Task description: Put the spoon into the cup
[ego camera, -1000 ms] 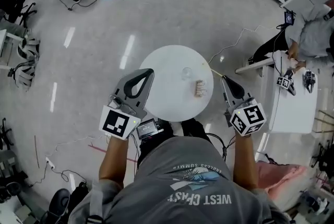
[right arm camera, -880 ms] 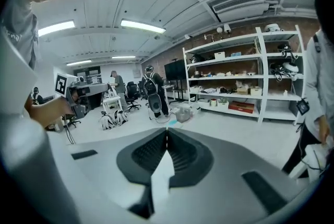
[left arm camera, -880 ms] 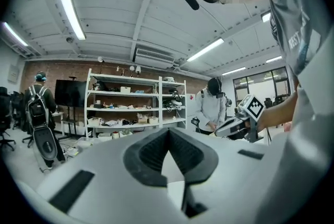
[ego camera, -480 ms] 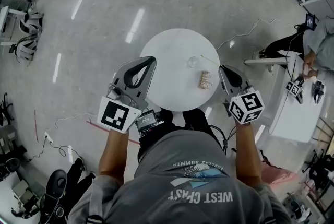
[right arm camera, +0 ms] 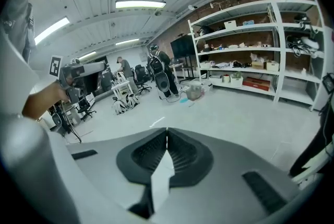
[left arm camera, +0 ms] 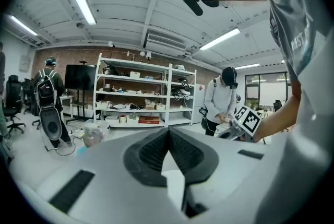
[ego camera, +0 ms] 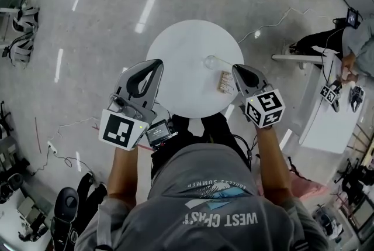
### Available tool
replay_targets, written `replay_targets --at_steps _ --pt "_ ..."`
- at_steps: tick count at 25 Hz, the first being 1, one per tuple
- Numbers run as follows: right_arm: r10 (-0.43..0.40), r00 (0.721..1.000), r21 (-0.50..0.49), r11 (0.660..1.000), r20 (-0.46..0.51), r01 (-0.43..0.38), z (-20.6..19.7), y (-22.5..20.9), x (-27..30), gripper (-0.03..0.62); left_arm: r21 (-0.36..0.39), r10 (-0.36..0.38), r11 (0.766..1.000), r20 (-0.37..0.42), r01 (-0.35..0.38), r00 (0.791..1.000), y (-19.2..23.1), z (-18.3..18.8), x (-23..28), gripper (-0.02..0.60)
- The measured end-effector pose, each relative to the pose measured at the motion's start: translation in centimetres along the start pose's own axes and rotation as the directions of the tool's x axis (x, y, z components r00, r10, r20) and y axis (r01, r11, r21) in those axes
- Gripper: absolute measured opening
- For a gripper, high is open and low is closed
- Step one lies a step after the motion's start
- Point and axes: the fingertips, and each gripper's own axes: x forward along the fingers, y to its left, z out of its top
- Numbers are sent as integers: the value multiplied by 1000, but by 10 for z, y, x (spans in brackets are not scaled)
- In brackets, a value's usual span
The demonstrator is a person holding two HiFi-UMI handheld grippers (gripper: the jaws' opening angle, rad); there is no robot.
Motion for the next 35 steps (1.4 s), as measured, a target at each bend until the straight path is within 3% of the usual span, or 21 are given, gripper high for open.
replay_targets --at_steps 24,35 --pt "16 977 59 998 -213 -3 -63 -12 46 6 -36 15 999 -56 -17 998 11 -26 6 2" --pt "0 982 67 998 -188 12 -58 -17 33 6 -14 15 1000 -30 -16 999 0 -16 2 2"
